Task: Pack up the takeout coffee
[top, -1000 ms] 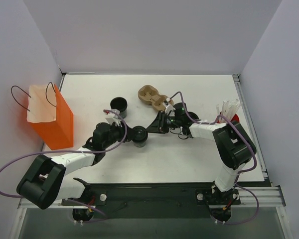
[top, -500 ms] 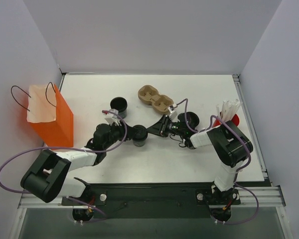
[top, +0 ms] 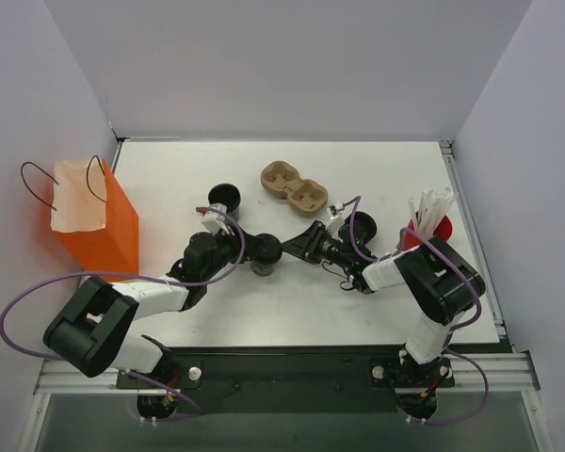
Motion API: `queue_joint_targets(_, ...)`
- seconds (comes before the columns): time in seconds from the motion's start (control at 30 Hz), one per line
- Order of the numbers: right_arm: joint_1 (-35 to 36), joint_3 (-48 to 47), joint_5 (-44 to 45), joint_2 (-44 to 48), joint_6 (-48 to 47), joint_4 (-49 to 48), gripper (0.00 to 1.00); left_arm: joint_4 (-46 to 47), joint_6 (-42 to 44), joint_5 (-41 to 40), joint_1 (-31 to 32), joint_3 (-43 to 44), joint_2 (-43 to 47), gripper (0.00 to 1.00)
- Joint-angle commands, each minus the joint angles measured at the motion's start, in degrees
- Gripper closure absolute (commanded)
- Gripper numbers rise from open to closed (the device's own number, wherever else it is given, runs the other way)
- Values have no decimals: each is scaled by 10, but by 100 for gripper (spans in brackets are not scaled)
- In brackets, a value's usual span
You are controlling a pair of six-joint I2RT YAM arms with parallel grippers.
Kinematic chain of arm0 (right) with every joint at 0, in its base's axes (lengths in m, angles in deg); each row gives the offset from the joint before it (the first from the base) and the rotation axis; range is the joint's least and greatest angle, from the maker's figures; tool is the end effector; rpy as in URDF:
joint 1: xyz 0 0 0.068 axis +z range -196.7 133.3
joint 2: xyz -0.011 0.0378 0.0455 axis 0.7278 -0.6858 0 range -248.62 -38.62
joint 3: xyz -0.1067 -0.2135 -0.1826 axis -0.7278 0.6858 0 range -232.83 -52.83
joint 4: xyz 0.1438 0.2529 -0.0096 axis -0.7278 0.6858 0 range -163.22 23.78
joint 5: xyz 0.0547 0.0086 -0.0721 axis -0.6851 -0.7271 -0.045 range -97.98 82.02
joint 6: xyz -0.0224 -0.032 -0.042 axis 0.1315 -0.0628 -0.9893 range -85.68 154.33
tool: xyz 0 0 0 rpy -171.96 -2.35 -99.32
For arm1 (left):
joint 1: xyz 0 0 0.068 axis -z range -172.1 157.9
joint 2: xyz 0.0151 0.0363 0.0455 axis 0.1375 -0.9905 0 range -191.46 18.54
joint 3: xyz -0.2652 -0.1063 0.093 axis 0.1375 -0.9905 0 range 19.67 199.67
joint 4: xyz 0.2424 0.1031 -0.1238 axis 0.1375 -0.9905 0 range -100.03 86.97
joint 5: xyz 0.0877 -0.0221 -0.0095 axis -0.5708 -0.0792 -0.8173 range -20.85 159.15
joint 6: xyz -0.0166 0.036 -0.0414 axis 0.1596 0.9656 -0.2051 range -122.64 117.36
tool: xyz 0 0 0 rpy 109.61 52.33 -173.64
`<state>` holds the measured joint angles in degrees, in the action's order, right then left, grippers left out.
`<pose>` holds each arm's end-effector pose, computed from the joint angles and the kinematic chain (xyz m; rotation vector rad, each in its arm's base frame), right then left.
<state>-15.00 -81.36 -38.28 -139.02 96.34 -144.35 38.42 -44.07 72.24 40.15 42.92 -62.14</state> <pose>0.2657 0.1882 0.1559 0.0062 1.8614 1.6285 0.2373 -0.1524 0.1700 -0.1169 1.9543 -0.9267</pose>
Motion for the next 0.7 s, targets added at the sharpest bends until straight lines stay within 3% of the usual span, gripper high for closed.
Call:
queue_joint_targets(0.0,45,-10,-88,41,-51,143,75,-213,21,-17,21,-44,-51,48)
queue_joint_targets(0.37,57,-30,-128,22,-2,75,75,-219,-8,-23,25,-62,-22,50)
queue_joint_targets(0.67,57,-78,-118,50,-48,173,75,-210,-25,-5,26,-85,60,50)
